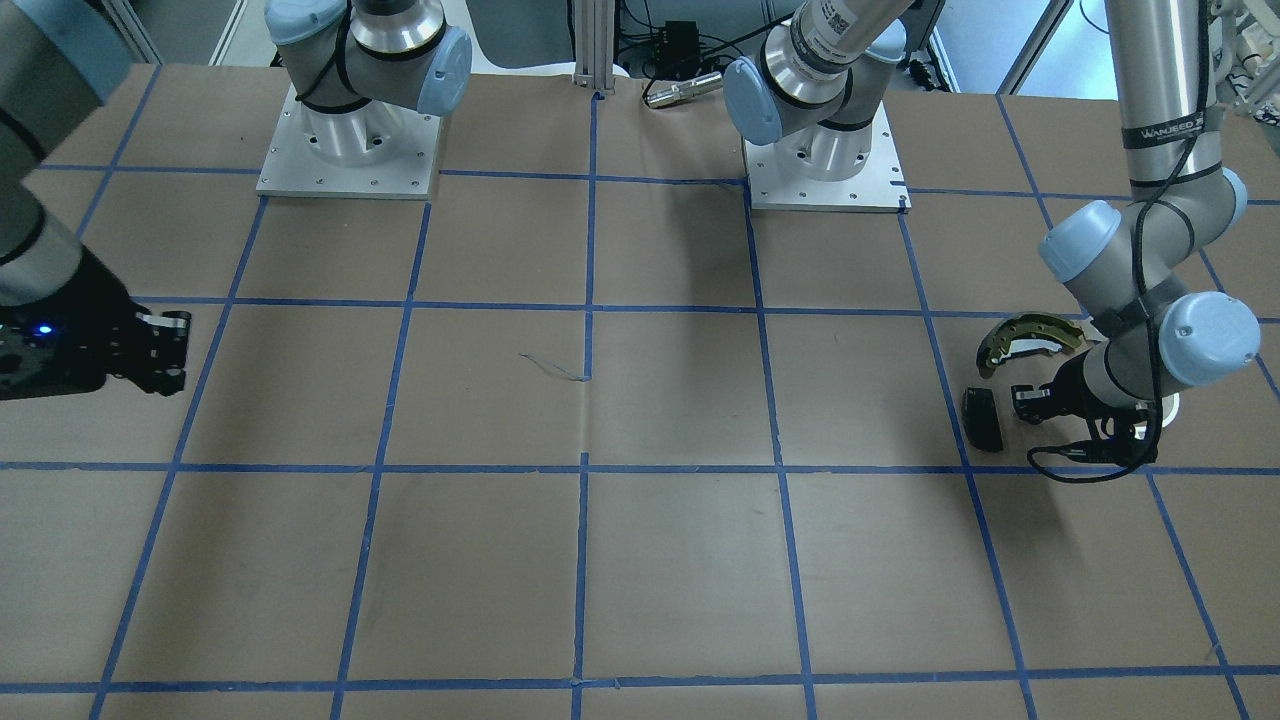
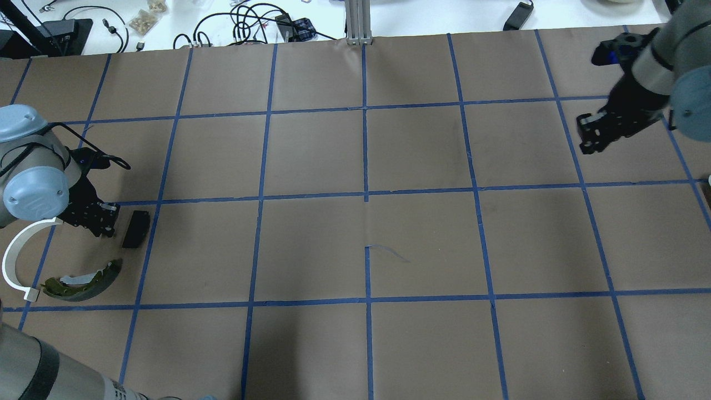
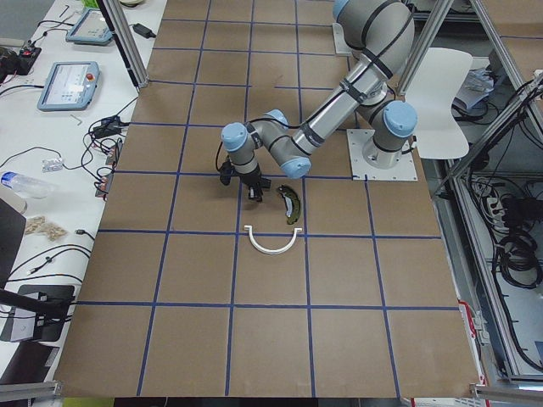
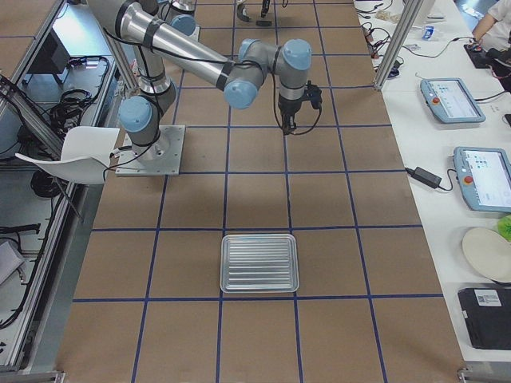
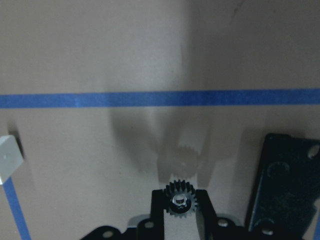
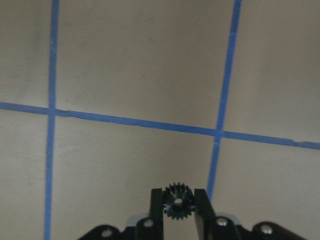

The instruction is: Place bearing gear from tray to pile

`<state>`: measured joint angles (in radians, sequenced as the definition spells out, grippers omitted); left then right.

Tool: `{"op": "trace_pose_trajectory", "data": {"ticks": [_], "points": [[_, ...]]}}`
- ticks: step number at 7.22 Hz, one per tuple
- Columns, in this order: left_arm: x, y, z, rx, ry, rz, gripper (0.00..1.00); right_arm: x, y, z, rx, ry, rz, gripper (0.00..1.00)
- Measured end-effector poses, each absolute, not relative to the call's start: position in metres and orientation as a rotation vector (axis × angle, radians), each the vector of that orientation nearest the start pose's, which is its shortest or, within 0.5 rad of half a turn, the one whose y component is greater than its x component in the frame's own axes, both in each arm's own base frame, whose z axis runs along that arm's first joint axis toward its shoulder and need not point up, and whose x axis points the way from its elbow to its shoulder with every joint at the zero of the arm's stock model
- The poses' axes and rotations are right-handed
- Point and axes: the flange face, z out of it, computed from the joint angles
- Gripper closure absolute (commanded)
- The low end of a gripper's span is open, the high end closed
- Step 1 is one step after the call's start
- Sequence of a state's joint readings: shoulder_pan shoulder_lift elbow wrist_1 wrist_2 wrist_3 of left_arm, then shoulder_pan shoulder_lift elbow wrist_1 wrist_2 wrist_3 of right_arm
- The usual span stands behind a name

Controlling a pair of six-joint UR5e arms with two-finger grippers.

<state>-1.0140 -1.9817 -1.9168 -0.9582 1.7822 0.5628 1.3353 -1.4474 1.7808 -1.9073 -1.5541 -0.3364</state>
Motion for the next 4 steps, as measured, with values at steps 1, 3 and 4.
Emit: {"op": "trace_pose_trajectory", "data": {"ticks": [1,3,4], "points": [[0.191,-0.518,0.172,0.031,3.018,0.358,0.00,0.075,-0.537,0.350,-0.091,3.121,0.003,1.00],[0.196,-0.521,0.181,0.030,2.981,0.356,0.00,0.203,-0.521,0.323,0.081,3.115,0.017,1.00],[0.202,-0.530,0.195,0.033,2.945,0.339,0.00,0.265,-0.509,0.304,0.160,3.094,-0.014,1.00]]}}
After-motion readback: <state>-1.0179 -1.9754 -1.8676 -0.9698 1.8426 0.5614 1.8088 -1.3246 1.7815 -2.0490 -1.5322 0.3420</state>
